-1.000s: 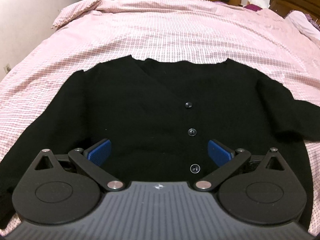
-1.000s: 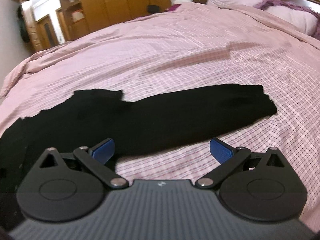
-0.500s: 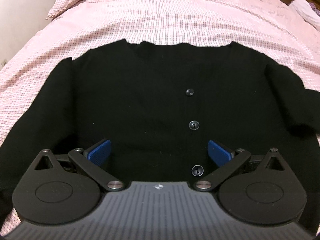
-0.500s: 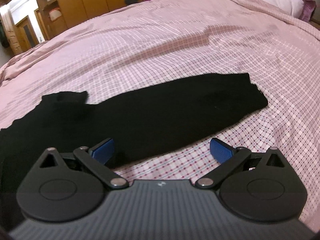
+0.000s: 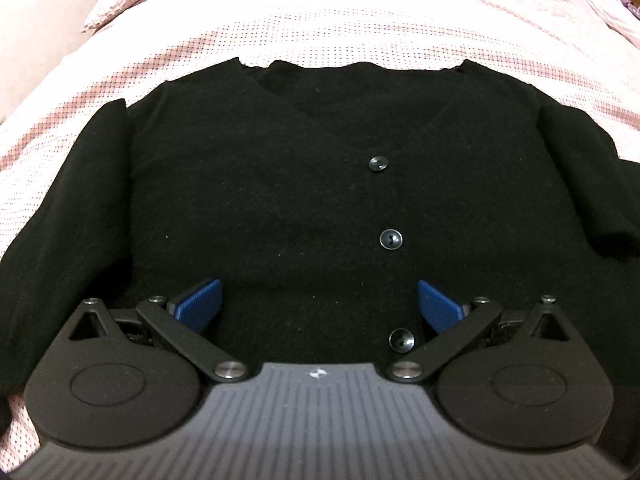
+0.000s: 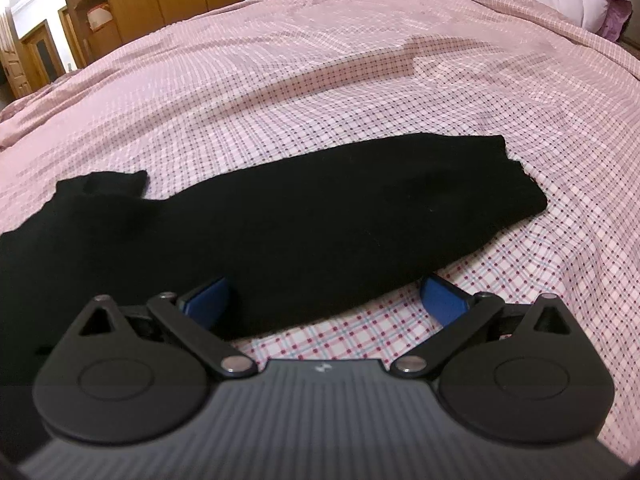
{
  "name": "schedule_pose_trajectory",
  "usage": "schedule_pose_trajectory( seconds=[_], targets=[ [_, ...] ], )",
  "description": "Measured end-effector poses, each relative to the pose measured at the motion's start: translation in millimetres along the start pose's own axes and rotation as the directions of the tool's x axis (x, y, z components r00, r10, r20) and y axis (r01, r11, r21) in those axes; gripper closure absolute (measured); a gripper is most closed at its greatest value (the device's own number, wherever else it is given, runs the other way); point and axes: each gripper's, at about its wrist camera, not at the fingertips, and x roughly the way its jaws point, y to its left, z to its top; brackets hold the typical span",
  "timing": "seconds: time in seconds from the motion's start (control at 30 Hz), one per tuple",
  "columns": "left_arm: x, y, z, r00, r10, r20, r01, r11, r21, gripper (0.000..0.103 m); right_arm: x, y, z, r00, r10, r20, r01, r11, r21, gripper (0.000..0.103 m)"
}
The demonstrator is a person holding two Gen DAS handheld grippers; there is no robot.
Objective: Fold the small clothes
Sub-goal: 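Move the right gripper over the cardigan sleeve toward its cuff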
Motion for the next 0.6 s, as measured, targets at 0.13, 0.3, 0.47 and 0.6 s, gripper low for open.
schedule_pose_trajectory(
  seconds=[0.13,0.3,0.47,0.6],
  targets=[
    [2,-1,-1,1.000,-0.001,-0.001,0.001,1.000,0.009,0.000,3,-3,-1,1.000,0.008,-0.002,-0.008,1.000,0.026,0.000],
    [4,0,0,1.000,-0.006,-0.012,0.006,1.000,0.003,0.000,3,-5,-3,1.000,0.022,-0.001,-0.022,0.999,0.033,0.000],
    [6,1,0,1.000,-0.008,-0.017,0.008,1.000,-0.002,0.000,-1,-4,0,1.000,0.027,0.007,-0.027,0.999,0.038,0.000],
    [7,3,1,1.000,-0.016,-0.024,0.016,1.000,-0.004,0.000,-5,-15,7,0.993,0.087,0.078,-0.098,0.983,0.158,0.000]
  ],
)
